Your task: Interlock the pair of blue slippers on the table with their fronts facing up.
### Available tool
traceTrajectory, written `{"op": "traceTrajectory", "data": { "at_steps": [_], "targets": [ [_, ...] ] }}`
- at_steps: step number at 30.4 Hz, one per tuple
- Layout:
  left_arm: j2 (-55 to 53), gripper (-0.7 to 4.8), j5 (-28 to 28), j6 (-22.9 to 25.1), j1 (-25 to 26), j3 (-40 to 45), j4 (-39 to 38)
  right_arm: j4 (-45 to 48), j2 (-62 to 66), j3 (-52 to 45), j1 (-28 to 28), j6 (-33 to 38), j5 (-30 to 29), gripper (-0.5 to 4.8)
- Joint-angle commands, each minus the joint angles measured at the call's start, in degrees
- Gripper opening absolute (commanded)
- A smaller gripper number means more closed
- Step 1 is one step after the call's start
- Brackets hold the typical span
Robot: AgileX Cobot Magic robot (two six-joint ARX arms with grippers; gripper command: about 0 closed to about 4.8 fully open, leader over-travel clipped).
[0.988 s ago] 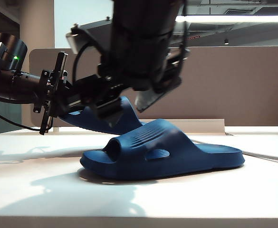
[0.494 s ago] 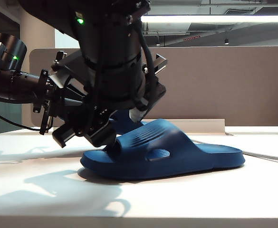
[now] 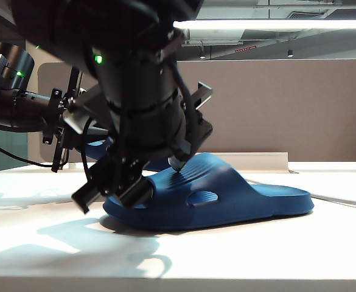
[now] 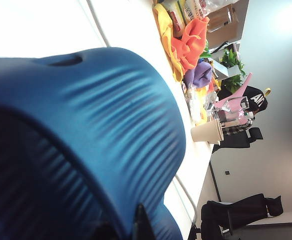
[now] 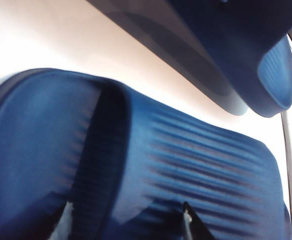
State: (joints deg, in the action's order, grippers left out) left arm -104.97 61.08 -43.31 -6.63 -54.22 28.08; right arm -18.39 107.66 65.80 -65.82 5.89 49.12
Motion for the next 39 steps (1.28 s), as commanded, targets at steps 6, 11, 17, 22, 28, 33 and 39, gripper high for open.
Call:
{"op": "traceTrajectory", "data": {
  "at_steps": [6, 11, 17, 22, 28, 33, 39],
  "targets": [
    [0.4, -0.06, 0.8, 0.5, 0.0, -0.2, 1.1, -1.4, 1.0, 0.2, 0.0, 1.5, 4.0, 2.26],
    [0.4, -0.06, 0.7, 0.5, 0.0, -0.2, 1.2, -3.0, 1.0, 0.2, 0.0, 3.0, 5.2, 1.31],
    [0.4, -0.06, 0.8, 0.9, 0.0, -0.2, 1.1, -4.7, 1.0, 0.2, 0.0, 4.0, 5.2, 0.41],
    [0.4, -0.06, 0.7, 1.2, 0.0, -0.2, 1.1, -8.4, 1.0, 0.2, 0.0, 6.1, 5.3, 0.16],
    [0.4, -0.06, 0.8, 1.3, 0.5, -0.2, 1.1, -13.4, 0.9, 0.1, 0.0, 6.4, 8.1, 0.07],
    [0.4, -0.06, 0.9, 1.3, 1.4, -0.2, 1.1, -17.0, 0.9, 0.1, 0.0, 6.6, 11.2, 0.08],
    [0.4, -0.06, 0.9, 1.4, 2.2, -0.2, 0.7, -20.8, 0.2, 0.1, -0.1, 7.9, 14.1, 0.08]
  ]
}}
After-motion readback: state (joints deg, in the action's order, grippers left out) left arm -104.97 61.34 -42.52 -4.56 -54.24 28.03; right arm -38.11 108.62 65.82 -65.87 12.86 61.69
